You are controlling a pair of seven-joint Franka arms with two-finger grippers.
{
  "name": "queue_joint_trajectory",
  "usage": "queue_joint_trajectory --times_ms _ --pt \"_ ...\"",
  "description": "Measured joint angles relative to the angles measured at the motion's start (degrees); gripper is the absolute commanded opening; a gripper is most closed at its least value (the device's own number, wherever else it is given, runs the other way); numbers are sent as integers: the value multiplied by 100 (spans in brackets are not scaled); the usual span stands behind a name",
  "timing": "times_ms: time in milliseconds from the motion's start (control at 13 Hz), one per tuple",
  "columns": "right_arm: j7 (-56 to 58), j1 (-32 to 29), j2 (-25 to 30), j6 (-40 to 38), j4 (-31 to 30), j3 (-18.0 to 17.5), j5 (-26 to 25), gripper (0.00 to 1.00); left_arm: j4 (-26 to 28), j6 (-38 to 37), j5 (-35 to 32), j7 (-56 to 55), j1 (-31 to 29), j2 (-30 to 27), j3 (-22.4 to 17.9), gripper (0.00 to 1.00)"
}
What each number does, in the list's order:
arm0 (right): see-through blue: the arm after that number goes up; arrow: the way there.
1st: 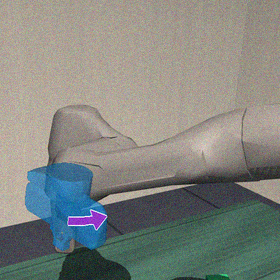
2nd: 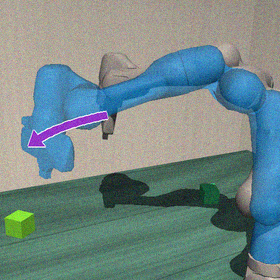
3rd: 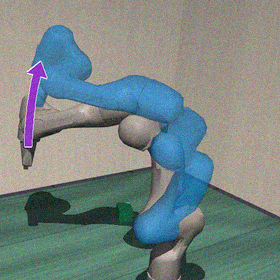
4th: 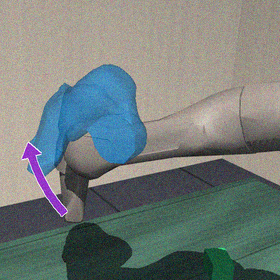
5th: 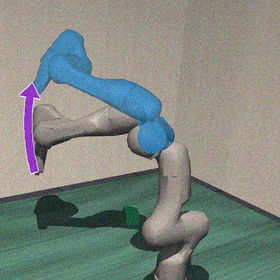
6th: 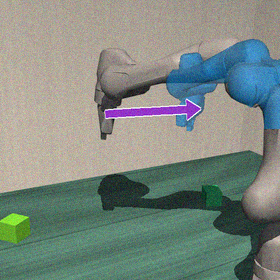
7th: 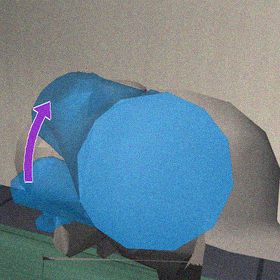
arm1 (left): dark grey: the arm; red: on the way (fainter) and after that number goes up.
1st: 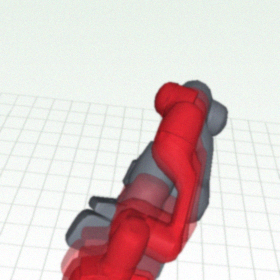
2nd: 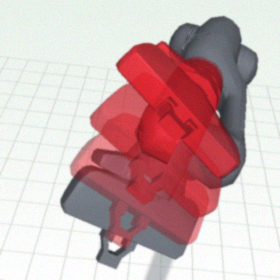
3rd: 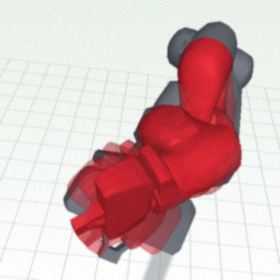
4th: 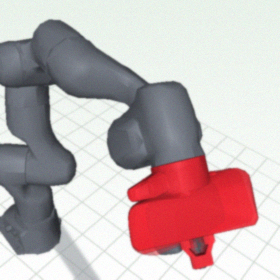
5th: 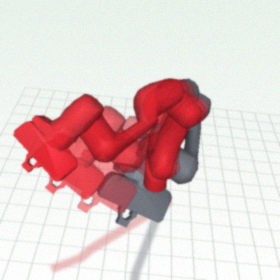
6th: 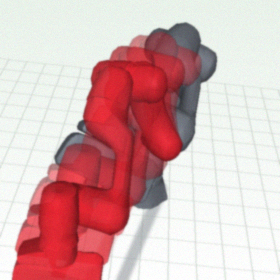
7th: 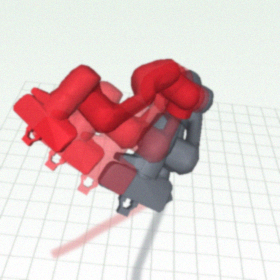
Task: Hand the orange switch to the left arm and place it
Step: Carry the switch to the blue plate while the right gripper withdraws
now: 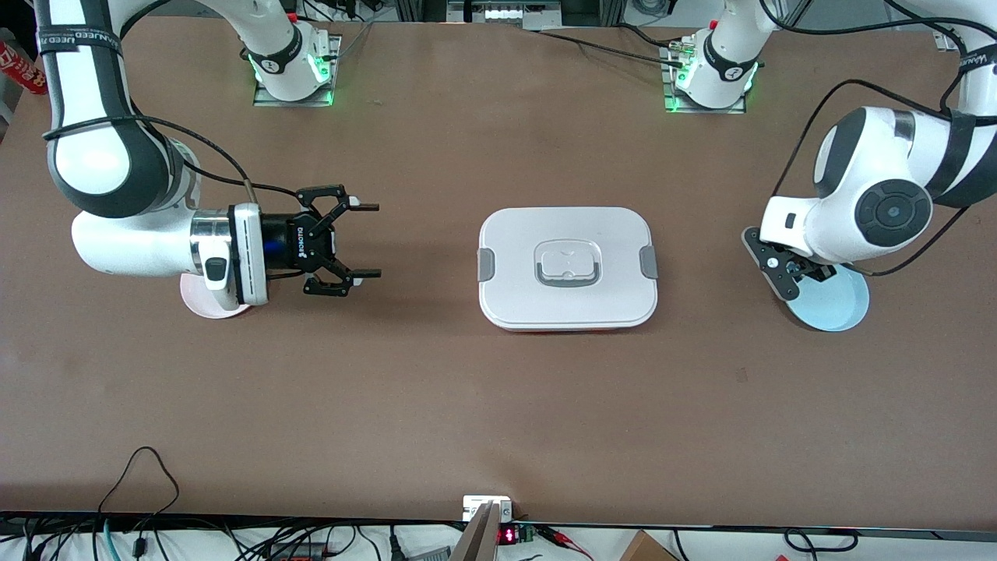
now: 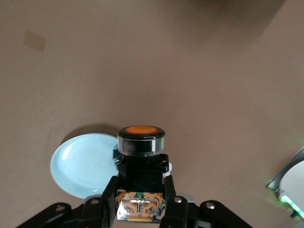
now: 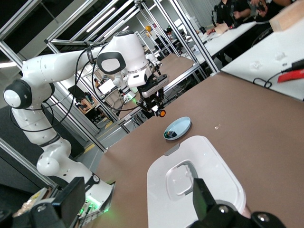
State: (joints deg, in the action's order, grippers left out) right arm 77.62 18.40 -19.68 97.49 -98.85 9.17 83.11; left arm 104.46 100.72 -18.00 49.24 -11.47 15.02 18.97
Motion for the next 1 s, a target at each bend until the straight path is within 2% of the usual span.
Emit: queue_joint_trajectory --times_ms 231,462,692,1000 --pt "-1157 -21 39 -150 -1 109 -386 100 10 746 -502 991 -643 440 -22 22" --pt "-1943 -61 45 -197 -10 283 -844 100 29 1916 -829 2123 -1496 1115 -48 20" --pt "-2786 -111 46 -198 -29 298 -1898 100 30 2969 -871 3185 -2173 1799 -57 19" --pt "-4557 -192 51 -198 -42 308 -3120 100 26 3167 -873 3340 -2217 1961 18 21"
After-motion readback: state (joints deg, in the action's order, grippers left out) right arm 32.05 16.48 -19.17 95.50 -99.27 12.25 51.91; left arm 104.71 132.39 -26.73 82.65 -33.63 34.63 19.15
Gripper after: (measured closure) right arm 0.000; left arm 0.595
